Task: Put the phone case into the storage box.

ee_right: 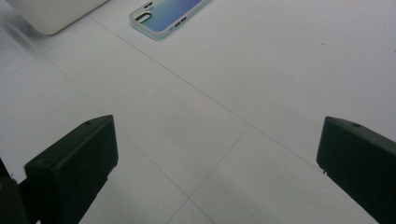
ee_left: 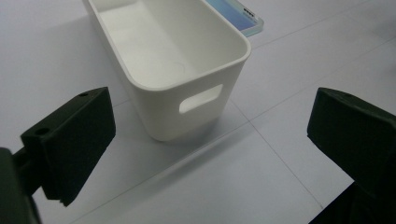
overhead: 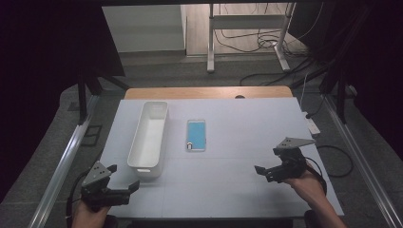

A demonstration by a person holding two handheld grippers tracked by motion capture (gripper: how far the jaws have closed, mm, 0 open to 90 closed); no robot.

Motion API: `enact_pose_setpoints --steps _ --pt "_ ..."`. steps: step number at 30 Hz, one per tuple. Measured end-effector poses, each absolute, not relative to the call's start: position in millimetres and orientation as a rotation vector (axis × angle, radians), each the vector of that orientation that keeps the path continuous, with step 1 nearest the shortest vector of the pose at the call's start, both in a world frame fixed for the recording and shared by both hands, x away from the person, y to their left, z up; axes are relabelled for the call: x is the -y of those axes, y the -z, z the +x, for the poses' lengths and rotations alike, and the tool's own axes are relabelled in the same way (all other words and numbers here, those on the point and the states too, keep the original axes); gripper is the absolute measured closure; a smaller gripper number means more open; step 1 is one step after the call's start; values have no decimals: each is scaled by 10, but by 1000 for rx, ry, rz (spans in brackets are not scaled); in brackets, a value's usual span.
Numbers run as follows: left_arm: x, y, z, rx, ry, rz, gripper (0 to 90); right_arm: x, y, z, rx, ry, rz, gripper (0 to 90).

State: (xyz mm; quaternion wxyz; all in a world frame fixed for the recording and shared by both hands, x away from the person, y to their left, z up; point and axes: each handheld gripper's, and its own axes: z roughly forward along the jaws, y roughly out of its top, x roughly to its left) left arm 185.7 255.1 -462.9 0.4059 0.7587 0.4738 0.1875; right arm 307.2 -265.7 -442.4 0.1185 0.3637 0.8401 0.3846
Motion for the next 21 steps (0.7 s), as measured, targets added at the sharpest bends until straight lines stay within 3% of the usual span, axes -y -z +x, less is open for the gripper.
enact_pose_setpoints --steps 21 --pt "-2555 4631 1861 -1196 -466 1911 21 2402 4437 3286 -2516 -1109 1001 0"
